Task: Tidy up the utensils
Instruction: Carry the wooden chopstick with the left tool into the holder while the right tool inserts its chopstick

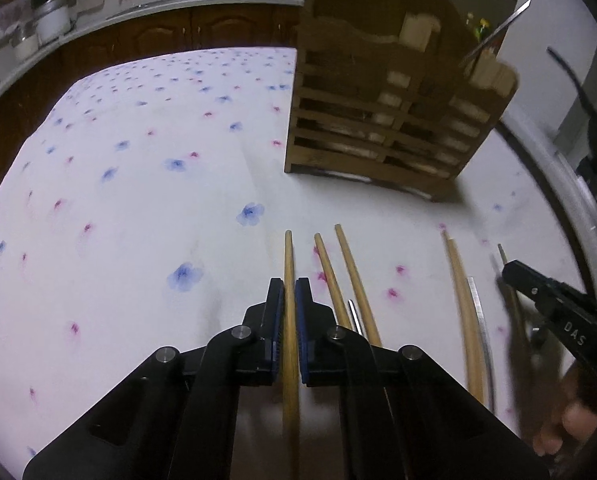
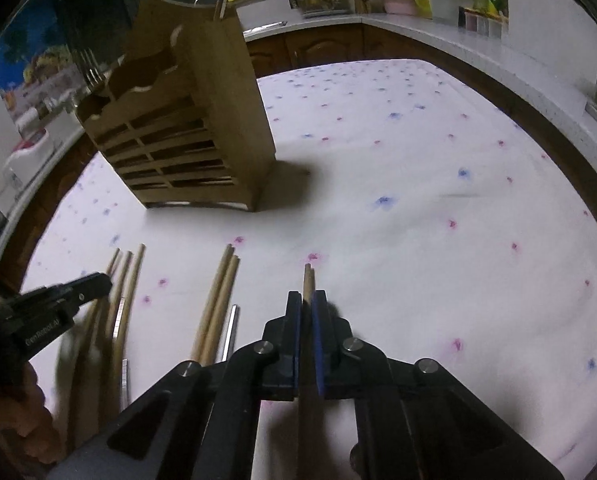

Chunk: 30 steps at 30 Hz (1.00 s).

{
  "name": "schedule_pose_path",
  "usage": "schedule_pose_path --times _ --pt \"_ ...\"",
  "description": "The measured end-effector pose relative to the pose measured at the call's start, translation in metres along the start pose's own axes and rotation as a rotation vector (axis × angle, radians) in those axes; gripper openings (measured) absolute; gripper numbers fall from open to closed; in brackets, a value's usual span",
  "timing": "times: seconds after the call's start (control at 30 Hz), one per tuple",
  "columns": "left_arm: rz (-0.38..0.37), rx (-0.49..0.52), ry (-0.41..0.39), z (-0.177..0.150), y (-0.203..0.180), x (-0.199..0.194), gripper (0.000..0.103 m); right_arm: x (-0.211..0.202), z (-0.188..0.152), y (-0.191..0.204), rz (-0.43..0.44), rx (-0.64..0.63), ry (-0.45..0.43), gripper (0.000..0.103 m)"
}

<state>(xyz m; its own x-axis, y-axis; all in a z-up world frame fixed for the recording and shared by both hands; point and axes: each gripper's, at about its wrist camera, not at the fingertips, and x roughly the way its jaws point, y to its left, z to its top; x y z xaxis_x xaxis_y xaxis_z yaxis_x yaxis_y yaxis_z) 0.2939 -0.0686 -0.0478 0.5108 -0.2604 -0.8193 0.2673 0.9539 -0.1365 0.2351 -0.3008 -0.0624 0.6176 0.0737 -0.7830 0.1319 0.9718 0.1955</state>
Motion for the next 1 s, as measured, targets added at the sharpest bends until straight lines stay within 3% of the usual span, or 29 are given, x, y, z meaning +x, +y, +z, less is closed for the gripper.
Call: schedule_pose_path --times 0.17,0.57,0.8,1.0 --pt "-0.076 -0.059 -0.071 -0.006 0.010 -0.045 0.005 -0.034 0.000 0.001 0.062 0.013 -0.060 0.005" --pt "-0.148 -0.095 -0.260 -0.009 0.020 -0.147 0.005 -0.138 0.011 0.009 0.166 0.032 -0.265 0.005" --pt "-0.156 -0.103 -0.314 -0.011 0.024 -0.173 0.005 -0.172 0.019 0.014 0.188 0.018 -0.359 0.005" --pt "-0.150 -0.100 -0.332 -0.013 0.023 -0.180 0.005 -0.174 0.020 0.016 0.194 0.018 -0.364 0.005"
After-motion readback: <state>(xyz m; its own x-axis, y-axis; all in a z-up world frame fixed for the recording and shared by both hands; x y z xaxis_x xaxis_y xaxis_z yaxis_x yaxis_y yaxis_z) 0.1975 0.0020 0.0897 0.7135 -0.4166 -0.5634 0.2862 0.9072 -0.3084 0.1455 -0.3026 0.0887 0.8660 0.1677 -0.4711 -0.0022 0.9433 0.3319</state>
